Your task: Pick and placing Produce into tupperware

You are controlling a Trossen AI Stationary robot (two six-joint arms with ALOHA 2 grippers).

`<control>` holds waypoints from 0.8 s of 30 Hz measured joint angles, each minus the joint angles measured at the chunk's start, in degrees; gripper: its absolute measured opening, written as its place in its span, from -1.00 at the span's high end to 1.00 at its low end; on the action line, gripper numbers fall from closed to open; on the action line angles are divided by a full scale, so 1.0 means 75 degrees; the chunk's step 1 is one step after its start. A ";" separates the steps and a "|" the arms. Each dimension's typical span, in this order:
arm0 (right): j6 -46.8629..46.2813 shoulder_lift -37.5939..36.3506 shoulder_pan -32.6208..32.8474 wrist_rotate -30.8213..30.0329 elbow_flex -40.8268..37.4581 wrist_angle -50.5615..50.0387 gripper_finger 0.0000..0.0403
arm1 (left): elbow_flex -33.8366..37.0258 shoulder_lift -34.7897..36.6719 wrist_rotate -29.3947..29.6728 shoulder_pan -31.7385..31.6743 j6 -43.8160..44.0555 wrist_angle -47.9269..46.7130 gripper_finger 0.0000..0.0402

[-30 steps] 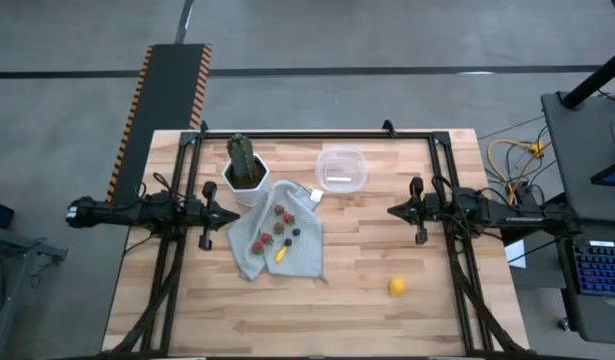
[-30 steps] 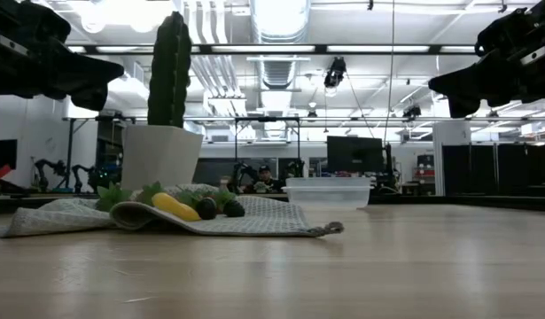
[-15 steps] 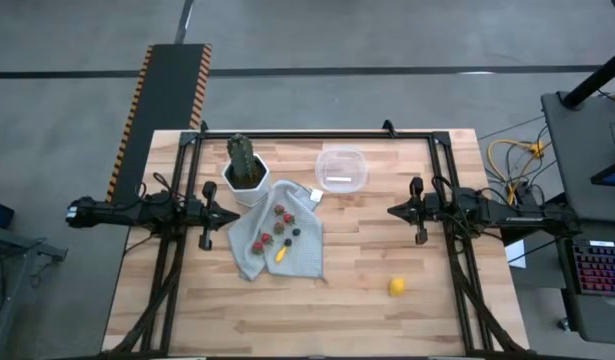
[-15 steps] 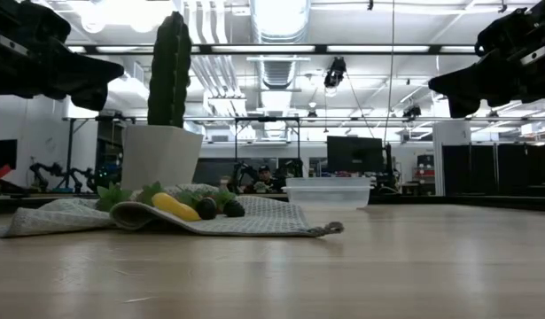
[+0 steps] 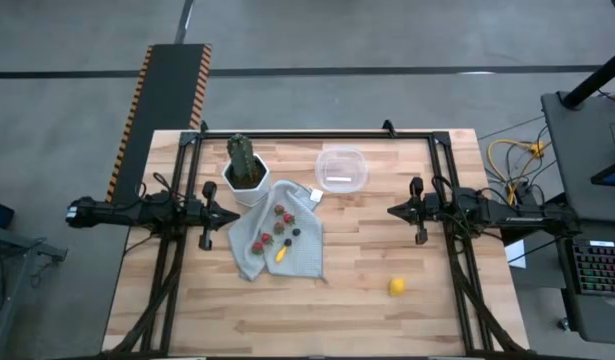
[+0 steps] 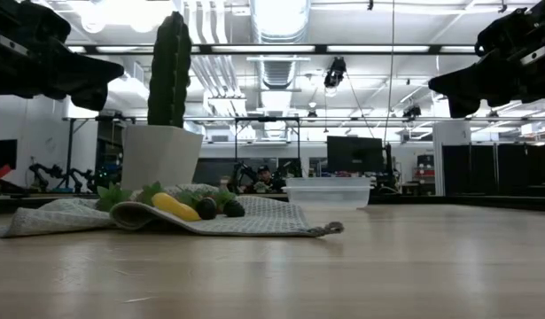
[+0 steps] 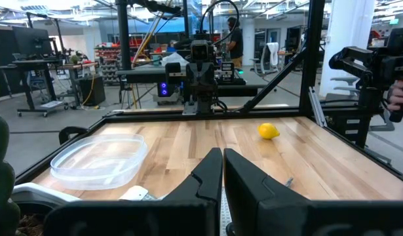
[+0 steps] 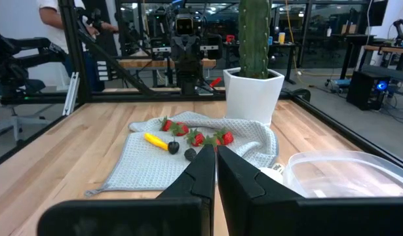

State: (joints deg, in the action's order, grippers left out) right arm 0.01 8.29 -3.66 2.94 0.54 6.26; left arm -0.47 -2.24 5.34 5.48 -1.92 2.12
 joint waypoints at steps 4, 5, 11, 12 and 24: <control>0.0000 0.0000 -0.0002 -0.0002 0.0000 0.0000 0.96 | 0.0000 0.0002 0.0001 -0.0003 -0.0001 -0.0001 1.00; 0.0000 0.0000 0.0000 0.0000 0.0003 0.0000 0.96 | 0.0000 0.0001 0.0000 -0.0003 0.0000 0.0001 1.00; -0.0473 -0.0003 0.0000 0.0000 0.0000 0.0047 0.96 | 0.0001 0.0002 0.0000 -0.0003 0.0001 -0.0001 1.00; -0.0585 -0.0002 0.0000 0.0001 0.0001 0.0047 0.96 | 0.0000 0.0002 0.0000 -0.0003 0.0000 0.0000 1.00; -0.0775 0.0000 0.0000 0.0002 0.0001 0.0472 0.96 | 0.0002 0.0001 0.0000 -0.0002 0.0001 0.0001 1.00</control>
State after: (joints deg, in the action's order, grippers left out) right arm -5.80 8.29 -3.66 2.95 0.54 9.80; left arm -0.46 -2.23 5.34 5.46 -1.91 2.13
